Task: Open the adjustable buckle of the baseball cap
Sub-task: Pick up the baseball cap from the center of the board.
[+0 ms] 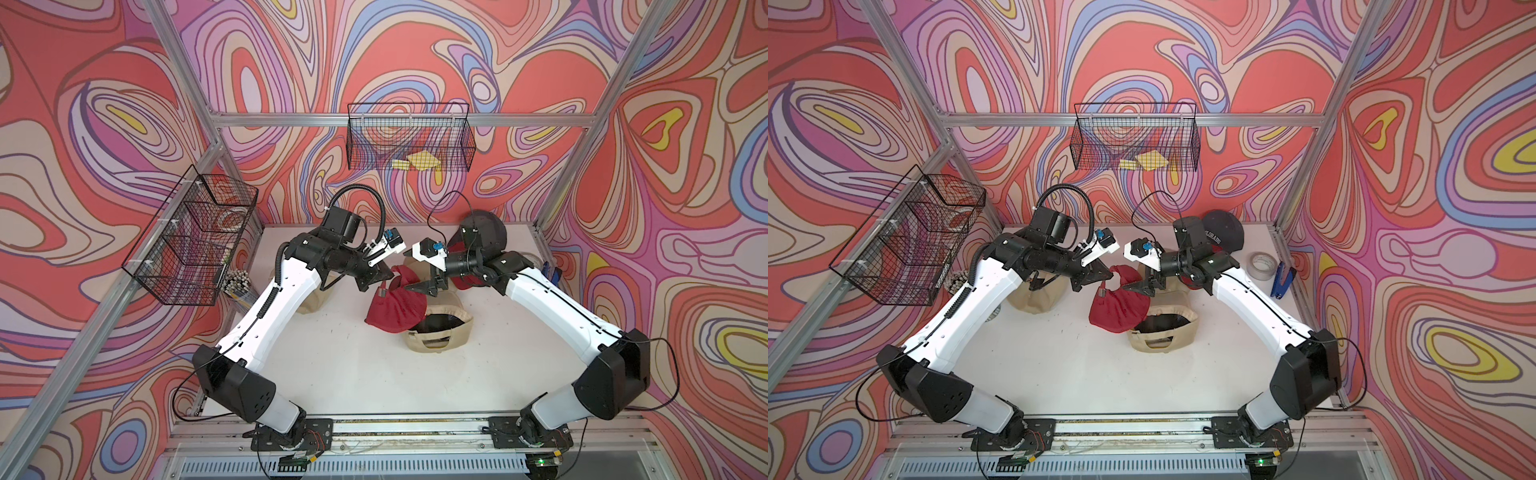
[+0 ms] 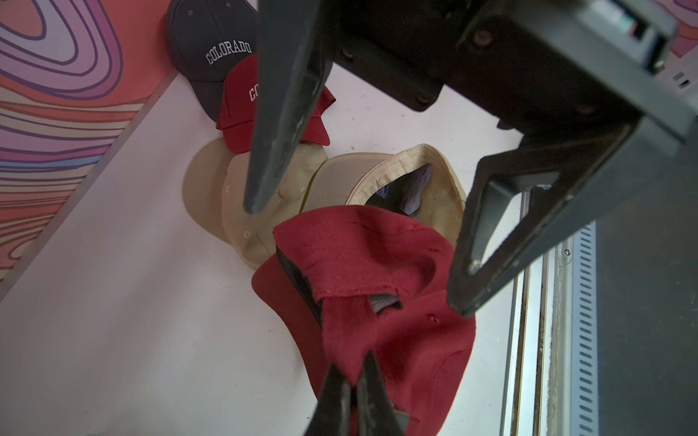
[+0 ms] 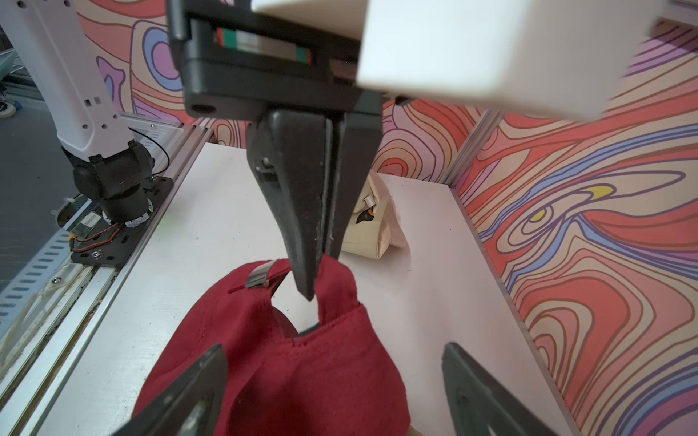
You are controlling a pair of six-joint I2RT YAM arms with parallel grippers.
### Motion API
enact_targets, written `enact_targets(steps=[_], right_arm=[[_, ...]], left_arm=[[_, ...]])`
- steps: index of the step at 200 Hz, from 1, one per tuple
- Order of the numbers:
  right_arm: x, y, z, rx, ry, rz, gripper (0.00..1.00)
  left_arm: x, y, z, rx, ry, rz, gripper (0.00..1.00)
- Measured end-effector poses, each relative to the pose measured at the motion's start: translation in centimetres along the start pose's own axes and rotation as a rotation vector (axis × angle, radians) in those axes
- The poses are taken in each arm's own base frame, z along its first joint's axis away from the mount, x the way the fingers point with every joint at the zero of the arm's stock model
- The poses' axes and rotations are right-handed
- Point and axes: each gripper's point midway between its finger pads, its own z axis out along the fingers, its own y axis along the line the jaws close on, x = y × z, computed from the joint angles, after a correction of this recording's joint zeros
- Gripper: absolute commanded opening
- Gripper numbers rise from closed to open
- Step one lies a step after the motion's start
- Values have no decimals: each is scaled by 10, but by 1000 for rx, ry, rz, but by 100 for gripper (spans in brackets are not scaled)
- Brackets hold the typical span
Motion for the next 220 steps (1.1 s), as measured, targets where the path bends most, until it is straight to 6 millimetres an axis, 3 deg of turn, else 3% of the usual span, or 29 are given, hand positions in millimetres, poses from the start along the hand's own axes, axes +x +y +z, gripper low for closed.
enact_targets(steps=[22,41,73,76,79,89,95,111,124,162,186,192,220], right_arm=[[5,4,9,-21,9,5,86],[12,7,18,-37,22,18,71],[14,5,24,-33,26,51,22],[13,5,24,-31,22,46,7],[13,4,24,-28,22,55,0],[11,2,24,-21,15,53,0],[9,1,24,-16,11,58,0],[7,-4,25,5,-3,73,0],[8,-7,26,22,-11,98,0],[1,-26,26,110,-44,146,0],[-3,-40,23,184,-57,153,0],[-3,-44,23,203,-60,155,0],[-4,-56,20,273,-79,177,0]], left_arm=[[-1,-1,-1,-3,-11,5,0],[-2,-2,-3,-14,-29,9,0],[-2,1,-7,-63,-56,-1,0],[-2,2,-8,-71,-60,-3,0],[-2,3,-8,-79,-63,-2,0],[-3,6,-9,-107,-79,-9,4],[-3,8,-9,-121,-87,-12,13],[-3,13,-11,-162,-111,-23,51],[-4,18,-12,-187,-128,-43,63],[-5,34,-16,-227,-180,-121,80],[6,40,-19,-237,-193,-168,84],[9,41,-20,-242,-194,-181,91],[17,40,-23,-269,-221,-226,99]])
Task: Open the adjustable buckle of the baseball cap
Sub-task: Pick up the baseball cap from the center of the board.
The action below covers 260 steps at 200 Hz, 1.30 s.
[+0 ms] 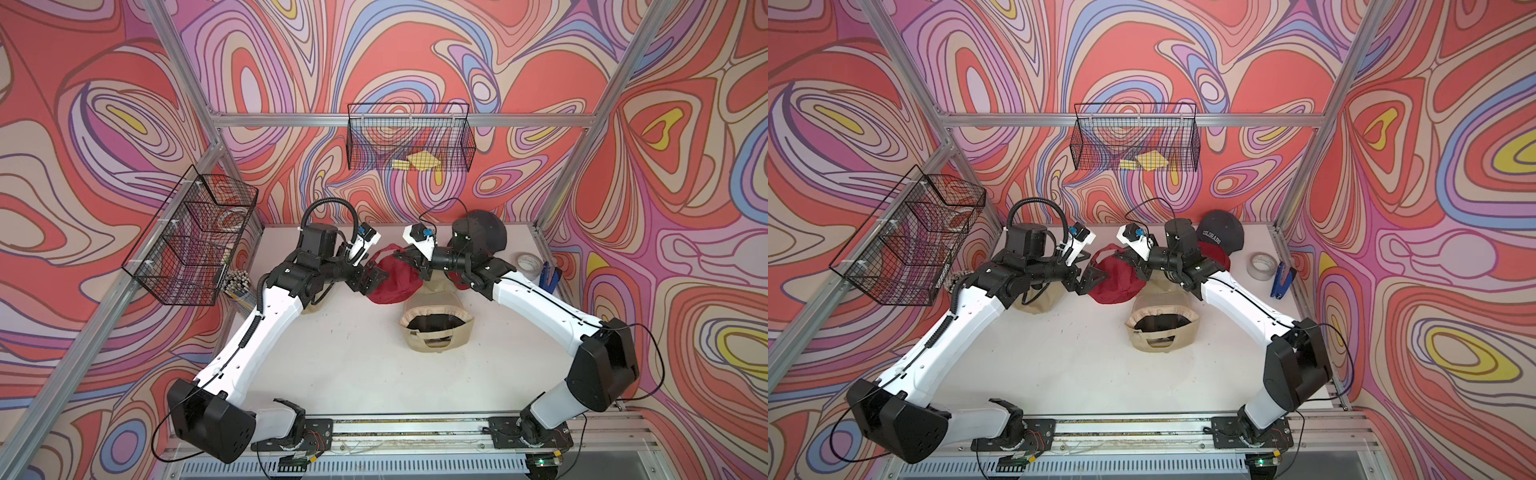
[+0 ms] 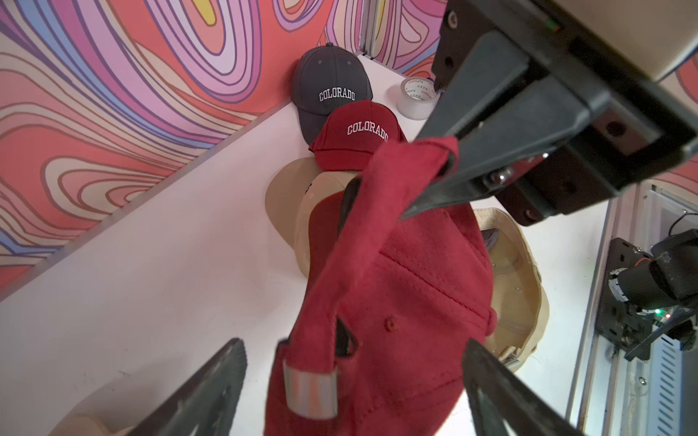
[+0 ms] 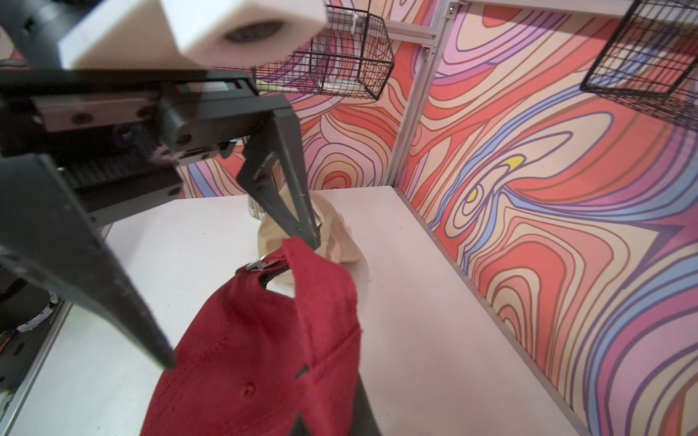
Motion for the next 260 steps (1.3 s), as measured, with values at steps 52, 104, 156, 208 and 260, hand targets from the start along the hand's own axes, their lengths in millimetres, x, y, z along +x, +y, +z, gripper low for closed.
enact_targets(steps=[52,104,156,208,260], right_arm=[[-16,-13,0,64,-76,73,0],[-22,-14,-1,66,-130,128,0],[-10,-10,1,63,-138,194,0],[-4,-11,1,59,-82,280,54],[-9,-2,-8,20,20,351,63]], left_arm=[[6,17,-3,-126,-85,-54,97],[-8,40,-6,-248,-152,-47,67],[-21,42,-7,-253,-201,-23,3],[-26,35,-3,-211,-216,53,0],[-28,26,2,-172,-240,250,0]])
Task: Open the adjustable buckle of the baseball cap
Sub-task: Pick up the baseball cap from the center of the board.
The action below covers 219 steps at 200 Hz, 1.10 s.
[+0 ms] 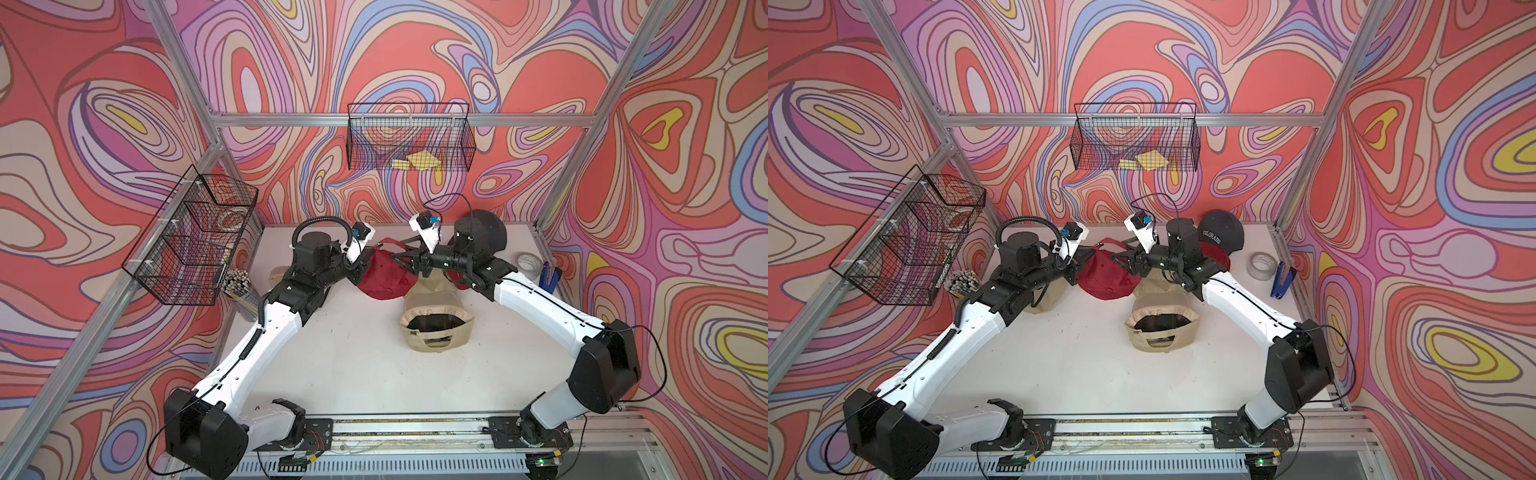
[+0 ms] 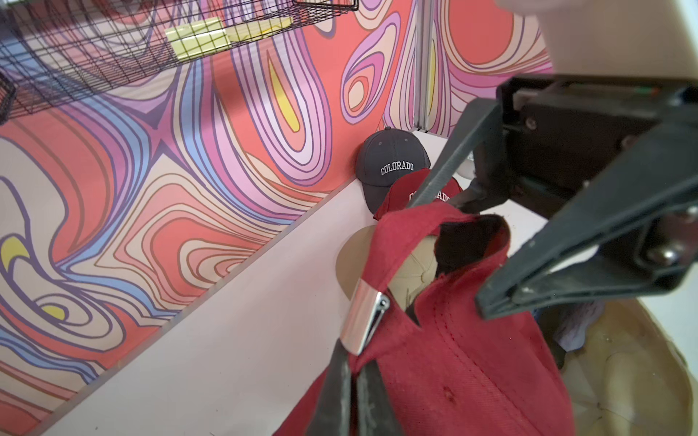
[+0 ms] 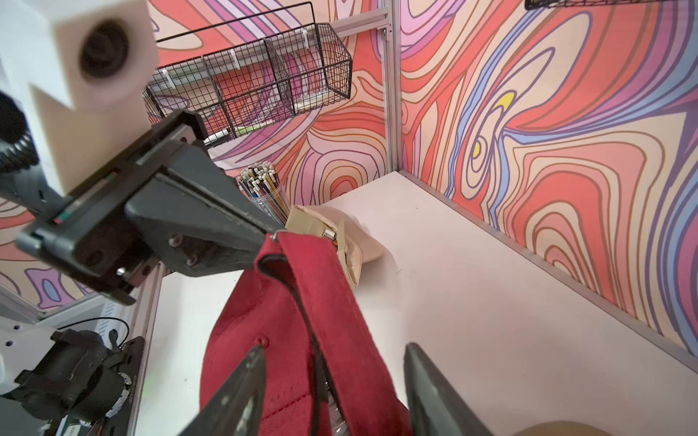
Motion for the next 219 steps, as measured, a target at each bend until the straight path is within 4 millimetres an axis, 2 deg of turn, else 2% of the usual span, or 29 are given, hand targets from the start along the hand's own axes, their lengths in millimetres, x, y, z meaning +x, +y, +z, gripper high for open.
enact_targets(steps=[31,58,76,98,143,178,219], right_arm=[[-28,6,-12,1,10,8,67],[-55,18,-19,-36,7,-6,66],[-62,19,-16,-56,26,-1,64],[-51,14,-5,-72,81,35,62],[-1,7,11,-111,232,147,57],[2,16,10,-165,243,167,46],[10,26,12,-240,242,212,42]], left_arm=[[8,-11,3,52,-6,130,0],[5,-16,2,81,-29,241,0],[2,-19,1,91,-50,300,0],[3,-24,0,104,-79,352,0],[-1,-27,0,116,-120,423,0],[0,-31,1,125,-142,465,0],[-6,-28,3,103,-180,499,1]])
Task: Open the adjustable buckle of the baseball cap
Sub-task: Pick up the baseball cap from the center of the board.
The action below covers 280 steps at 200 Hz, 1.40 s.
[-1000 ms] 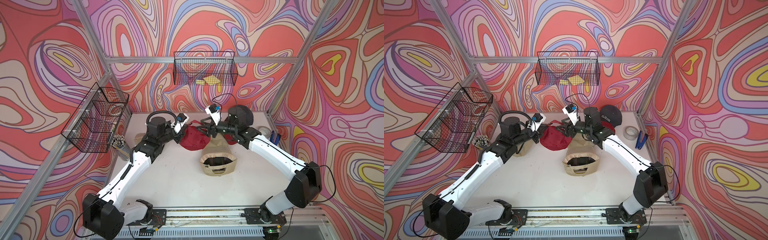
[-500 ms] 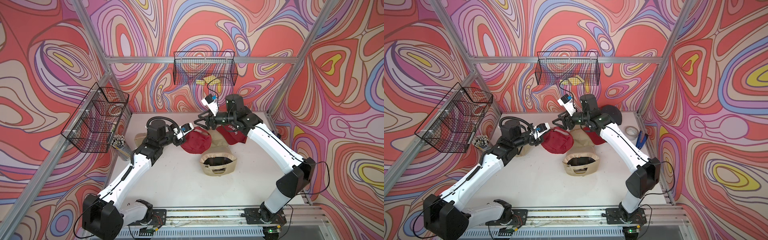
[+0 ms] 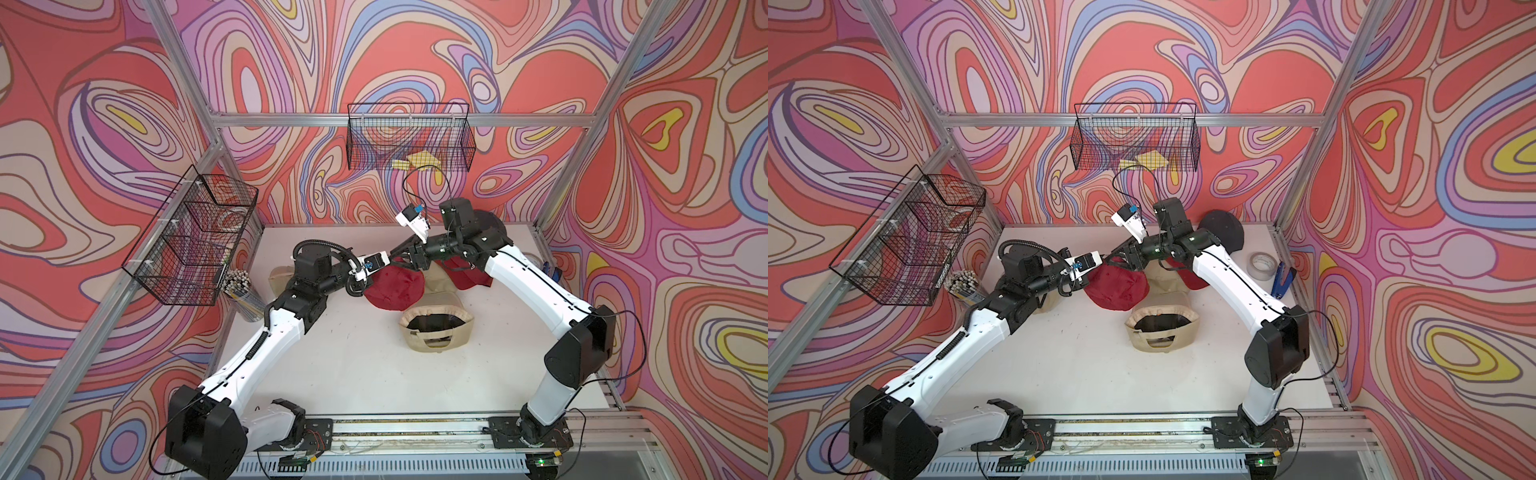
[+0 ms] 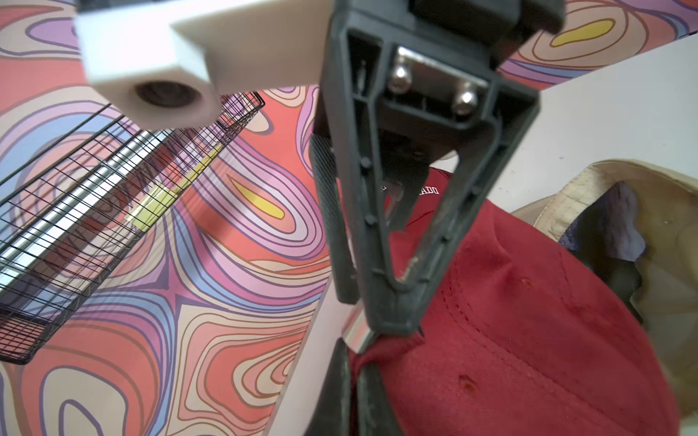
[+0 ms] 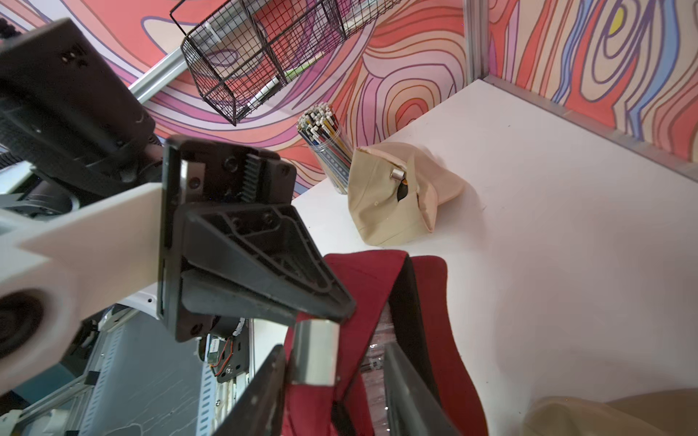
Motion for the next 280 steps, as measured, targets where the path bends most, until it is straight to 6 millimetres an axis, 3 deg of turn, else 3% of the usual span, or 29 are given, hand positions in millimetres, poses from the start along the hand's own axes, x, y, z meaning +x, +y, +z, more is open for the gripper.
enact_targets(steps=[39,73,89,119,199,242,267,280], right_arm=[[5,3,3,-40,0,20,21],[12,-4,9,-37,-12,15,0],[18,-7,9,-23,-22,10,0],[19,-6,2,24,-83,-60,0],[-11,15,-25,78,-290,-309,0],[-9,15,-23,69,-313,-330,0],[-7,15,-22,58,-317,-325,0],[-8,17,-22,51,-322,-327,0]], left_arm=[[-3,4,2,-14,-16,14,5],[-1,6,3,-31,-22,-4,43],[1,8,3,-49,-17,-45,59],[4,15,3,-89,-6,-164,70],[-1,20,-3,-93,10,-432,67],[-8,13,-3,-50,-21,-475,61],[-10,11,-2,-39,-37,-485,52],[-10,11,-2,-39,-39,-484,38]])
